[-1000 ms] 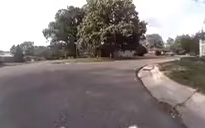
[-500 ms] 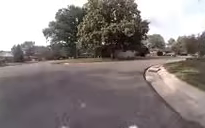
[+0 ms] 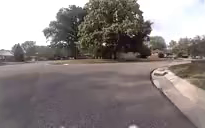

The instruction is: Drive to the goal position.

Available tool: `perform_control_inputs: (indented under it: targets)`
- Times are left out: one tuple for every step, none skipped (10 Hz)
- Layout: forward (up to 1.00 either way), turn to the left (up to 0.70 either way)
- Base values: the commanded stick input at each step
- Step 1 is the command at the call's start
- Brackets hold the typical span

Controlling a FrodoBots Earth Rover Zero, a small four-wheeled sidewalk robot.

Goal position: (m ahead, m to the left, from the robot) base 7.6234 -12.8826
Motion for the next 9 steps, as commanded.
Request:
perform_control_inputs:
  targets:
    - [1.00, -0.40]
    - [1.00, -0.40]
    - [1.00, -0.40]
    - [1.00, -0.40]
    - [1.00, -0.40]
    - [1.00, -0.40]
    - [1.00, -0.40]
    - [1.00, -0.40]
    - [1.00, -0.40]
